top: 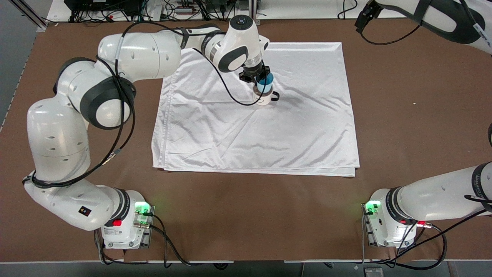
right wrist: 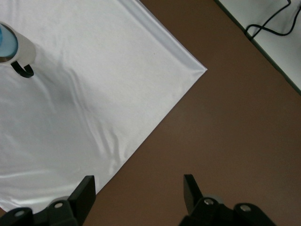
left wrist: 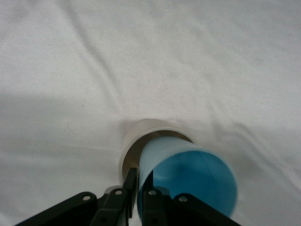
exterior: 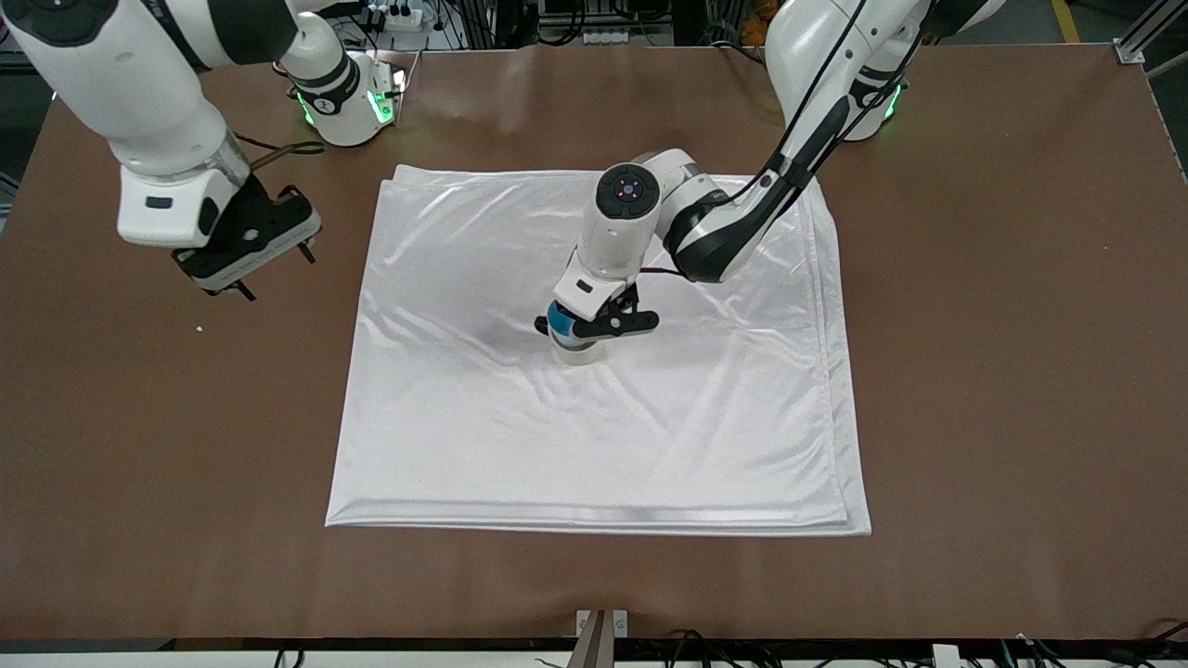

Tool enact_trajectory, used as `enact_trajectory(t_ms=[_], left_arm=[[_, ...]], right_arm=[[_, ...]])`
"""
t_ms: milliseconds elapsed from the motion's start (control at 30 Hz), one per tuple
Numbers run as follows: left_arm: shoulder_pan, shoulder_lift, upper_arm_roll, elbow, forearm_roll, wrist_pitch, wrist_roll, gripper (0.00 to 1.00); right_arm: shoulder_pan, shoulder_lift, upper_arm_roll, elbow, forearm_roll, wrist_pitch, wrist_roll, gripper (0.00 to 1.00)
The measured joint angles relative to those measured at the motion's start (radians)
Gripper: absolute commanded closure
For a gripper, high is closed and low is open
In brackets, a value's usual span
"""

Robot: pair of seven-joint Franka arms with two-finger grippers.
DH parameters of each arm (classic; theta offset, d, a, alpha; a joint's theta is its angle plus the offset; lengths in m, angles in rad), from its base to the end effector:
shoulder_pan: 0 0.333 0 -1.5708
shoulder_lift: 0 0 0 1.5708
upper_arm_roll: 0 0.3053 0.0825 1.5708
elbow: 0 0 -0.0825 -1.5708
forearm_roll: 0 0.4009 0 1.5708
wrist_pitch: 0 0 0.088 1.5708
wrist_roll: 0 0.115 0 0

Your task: Place blue cup into white mug on cloth

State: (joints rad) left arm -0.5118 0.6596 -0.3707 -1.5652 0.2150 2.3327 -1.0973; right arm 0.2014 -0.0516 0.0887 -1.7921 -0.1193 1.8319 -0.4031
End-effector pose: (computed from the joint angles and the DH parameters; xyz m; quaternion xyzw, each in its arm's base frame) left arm 0.4915 -0.5311 0.2658 0.9931 0.0830 0.0216 0.0798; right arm 0.5528 0.1550 0.5498 0.9334 0.3507 0.0420 0.0630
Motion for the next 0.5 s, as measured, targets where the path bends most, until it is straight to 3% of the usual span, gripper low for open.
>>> enact_trajectory(t_ms=[500], left_arm=[[0.007, -0.035, 0.019, 0.074, 0.01, -0.001, 0.0, 0.0]], right_arm=[[-0.175, -0.014, -0.004, 0.0, 0.001, -0.039, 0.0, 0.13]])
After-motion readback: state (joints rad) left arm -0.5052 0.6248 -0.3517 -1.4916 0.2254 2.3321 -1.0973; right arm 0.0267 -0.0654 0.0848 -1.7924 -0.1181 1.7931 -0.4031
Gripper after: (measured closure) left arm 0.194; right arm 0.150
